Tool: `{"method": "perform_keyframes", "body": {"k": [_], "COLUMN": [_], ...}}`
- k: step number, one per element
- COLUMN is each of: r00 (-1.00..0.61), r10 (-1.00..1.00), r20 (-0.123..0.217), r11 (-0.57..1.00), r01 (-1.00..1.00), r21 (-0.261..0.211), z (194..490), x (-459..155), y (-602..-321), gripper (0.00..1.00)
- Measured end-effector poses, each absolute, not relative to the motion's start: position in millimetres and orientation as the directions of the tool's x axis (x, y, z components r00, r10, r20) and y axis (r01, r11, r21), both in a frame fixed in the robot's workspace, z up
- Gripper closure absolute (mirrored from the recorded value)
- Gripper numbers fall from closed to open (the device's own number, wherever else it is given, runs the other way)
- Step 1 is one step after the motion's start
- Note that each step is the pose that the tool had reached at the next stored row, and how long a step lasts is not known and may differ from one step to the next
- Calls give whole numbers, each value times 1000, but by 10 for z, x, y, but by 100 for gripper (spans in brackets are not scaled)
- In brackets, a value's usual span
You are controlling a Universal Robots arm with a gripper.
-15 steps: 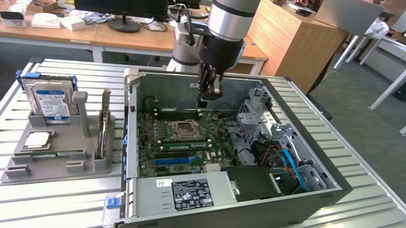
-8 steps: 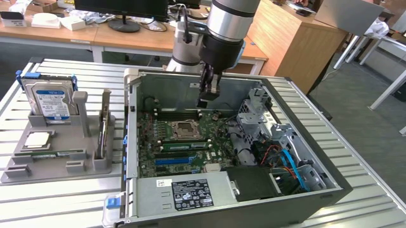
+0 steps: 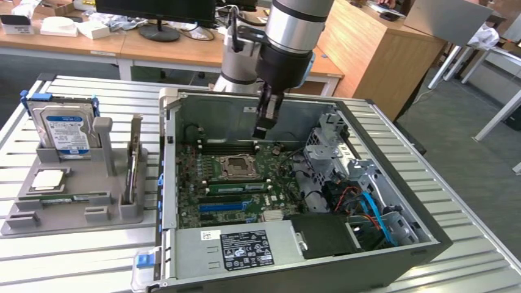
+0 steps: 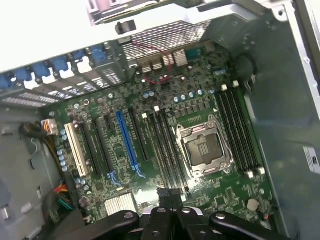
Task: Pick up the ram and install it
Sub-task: 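Press down the ram until it locks into place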
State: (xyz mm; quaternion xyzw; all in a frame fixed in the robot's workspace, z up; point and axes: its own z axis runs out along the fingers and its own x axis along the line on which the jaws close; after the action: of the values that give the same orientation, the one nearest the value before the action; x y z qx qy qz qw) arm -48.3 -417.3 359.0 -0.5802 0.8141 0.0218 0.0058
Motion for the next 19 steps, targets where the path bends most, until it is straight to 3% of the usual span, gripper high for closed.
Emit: {"method": "perform_keyframes", "body": {"k": [19], "r00": [-604], "r10": [-796], "r20": [-35], "r11": [604], "r01": [-797], "r21": [29], "z": [3589], "x": [-483], "y": [-4173], "gripper": [90]}}
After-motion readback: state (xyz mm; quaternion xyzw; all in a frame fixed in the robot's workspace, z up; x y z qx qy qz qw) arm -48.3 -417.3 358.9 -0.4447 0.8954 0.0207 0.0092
